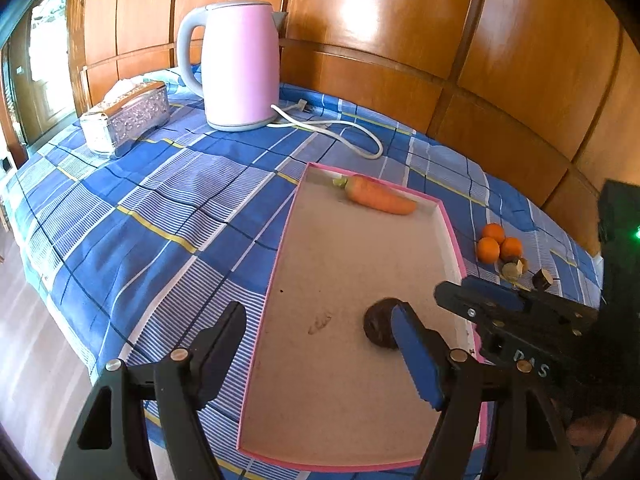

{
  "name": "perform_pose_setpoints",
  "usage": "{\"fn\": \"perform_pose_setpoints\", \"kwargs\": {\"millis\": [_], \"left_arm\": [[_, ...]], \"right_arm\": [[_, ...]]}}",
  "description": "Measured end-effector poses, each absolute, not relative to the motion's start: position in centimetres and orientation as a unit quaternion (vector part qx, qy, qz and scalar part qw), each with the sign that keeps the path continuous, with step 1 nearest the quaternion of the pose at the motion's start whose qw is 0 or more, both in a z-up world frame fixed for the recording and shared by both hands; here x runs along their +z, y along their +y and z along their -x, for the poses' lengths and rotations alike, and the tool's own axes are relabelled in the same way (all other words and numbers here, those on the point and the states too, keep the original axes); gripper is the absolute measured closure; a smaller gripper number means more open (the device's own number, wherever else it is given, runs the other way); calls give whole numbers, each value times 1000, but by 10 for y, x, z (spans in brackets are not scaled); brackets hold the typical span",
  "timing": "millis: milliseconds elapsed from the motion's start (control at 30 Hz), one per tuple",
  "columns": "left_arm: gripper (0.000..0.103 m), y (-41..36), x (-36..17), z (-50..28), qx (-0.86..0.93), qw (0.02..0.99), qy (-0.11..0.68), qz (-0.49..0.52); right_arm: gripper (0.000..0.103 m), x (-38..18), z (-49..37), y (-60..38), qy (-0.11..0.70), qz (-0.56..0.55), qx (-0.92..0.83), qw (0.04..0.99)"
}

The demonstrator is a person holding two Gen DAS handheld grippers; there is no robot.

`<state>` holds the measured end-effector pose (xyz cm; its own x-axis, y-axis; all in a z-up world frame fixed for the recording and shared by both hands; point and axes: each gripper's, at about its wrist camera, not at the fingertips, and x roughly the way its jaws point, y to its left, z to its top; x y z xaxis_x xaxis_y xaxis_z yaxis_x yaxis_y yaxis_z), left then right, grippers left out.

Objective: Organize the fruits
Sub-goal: 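Carry the dark round fruit with the right tool into the tray and release, then grasp an orange from the cluster with the left tool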

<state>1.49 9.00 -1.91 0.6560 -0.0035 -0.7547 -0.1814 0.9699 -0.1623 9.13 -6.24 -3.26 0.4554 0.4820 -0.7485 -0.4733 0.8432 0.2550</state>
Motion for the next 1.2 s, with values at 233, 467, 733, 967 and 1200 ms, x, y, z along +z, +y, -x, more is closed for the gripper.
{"fn": "perform_pose_setpoints", "kwargs": {"millis": [233, 467, 733, 967, 1200], "left_arm": [[27, 85, -20, -17, 44, 901, 417, 112], [27, 67, -16, -19, 22, 905, 415, 93], [42, 38, -10, -27, -35, 905, 419, 67], [65, -2, -7, -44, -102, 893, 437, 42], [65, -25, -12, -61, -128, 878, 458, 51]], "right_arm": [[70, -30, -72, -96, 424, -17, 239, 874], [69, -37, -65, -148, 428, -55, 184, 883], [69, -44, -59, -185, 430, -81, 144, 888], [69, -46, -60, -214, 425, -95, 108, 894], [69, -51, -57, -245, 424, -111, 78, 895]]}}
